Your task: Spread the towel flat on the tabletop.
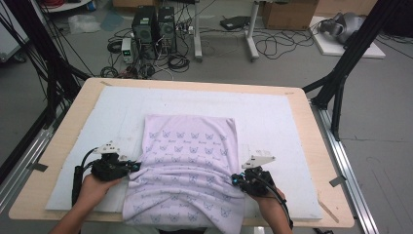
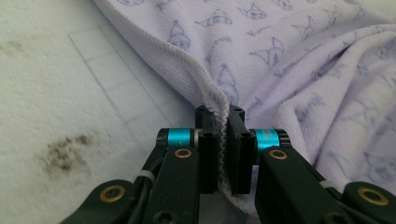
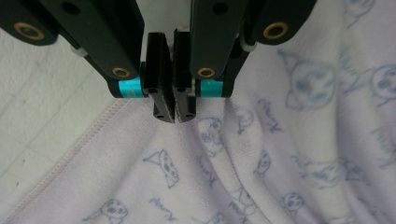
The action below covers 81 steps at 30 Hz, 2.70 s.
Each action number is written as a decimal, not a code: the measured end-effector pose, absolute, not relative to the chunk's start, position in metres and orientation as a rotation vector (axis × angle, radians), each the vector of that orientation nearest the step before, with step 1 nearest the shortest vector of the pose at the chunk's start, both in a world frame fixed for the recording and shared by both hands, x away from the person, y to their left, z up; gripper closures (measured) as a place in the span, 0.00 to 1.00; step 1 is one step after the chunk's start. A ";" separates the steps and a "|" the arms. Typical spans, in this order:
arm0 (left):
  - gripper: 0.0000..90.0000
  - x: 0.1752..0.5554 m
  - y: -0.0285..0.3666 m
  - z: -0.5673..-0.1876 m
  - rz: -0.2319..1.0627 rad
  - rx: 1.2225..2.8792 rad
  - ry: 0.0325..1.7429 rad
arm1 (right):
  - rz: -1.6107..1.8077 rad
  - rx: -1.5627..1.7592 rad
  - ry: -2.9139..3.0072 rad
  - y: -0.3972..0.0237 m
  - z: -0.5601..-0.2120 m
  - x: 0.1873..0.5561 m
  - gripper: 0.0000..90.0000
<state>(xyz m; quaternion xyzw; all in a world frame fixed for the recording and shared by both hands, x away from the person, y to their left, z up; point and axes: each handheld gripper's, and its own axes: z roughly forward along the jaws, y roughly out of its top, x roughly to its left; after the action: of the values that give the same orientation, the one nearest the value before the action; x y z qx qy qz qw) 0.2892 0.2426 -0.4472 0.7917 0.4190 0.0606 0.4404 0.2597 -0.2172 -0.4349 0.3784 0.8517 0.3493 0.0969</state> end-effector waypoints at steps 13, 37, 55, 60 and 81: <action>0.57 0.308 0.251 -0.435 0.201 1.859 1.041 | 1.164 1.176 2.377 -0.227 -0.424 0.263 0.66; 0.52 0.441 0.220 -0.450 0.427 1.927 1.158 | 1.179 1.214 2.297 -0.230 -0.428 0.287 0.57; 0.75 0.465 0.228 -0.450 0.523 1.901 1.255 | 1.161 1.233 2.273 -0.228 -0.429 0.300 0.46; 0.54 0.464 0.230 -0.449 0.482 1.898 1.262 | 1.107 1.245 2.237 -0.225 -0.428 0.331 0.42; 0.96 0.465 0.228 -0.446 0.518 1.848 1.284 | 0.882 1.254 2.303 -0.190 -0.434 0.463 0.98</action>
<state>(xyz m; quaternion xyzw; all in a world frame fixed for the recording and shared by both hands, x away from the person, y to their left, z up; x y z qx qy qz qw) 0.4654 0.2278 -0.4463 0.7320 0.5085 0.2052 0.4044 0.4631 -0.1904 -0.4337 0.4452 0.8179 0.3133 0.1862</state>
